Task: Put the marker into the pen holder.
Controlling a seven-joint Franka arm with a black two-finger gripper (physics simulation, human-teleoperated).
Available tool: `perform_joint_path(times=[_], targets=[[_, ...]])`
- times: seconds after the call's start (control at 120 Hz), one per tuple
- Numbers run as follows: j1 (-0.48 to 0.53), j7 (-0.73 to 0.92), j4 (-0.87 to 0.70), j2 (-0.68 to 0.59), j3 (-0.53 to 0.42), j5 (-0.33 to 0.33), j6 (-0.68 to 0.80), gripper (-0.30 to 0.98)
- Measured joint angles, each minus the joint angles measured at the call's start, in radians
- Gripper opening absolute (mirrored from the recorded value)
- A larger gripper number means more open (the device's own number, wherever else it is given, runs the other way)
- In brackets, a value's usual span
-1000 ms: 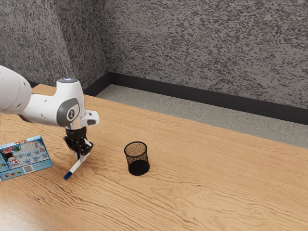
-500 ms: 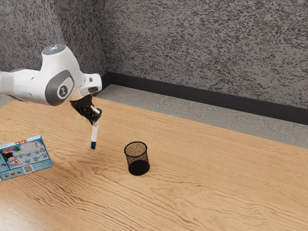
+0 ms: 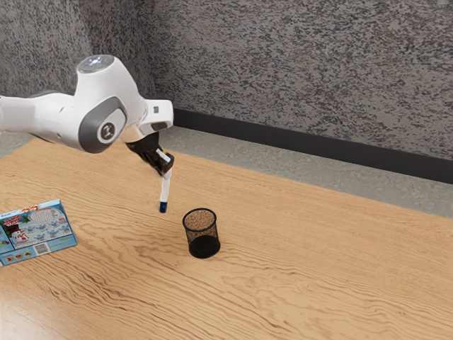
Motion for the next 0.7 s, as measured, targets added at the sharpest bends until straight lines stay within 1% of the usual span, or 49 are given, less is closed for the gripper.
perform_joint_path(times=[0.308,0.525,0.592,0.7], targets=[[0.019,-0.007,0.009,-0.003,-0.068,0.0,0.002,-0.07],[0.011,-0.011,0.054,0.039,-0.119,0.004,0.004,-0.07],[-0.021,-0.012,0.066,0.06,-0.106,0.004,0.006,-0.07],[-0.036,-0.013,0.082,0.083,-0.11,0.005,0.007,-0.07]])
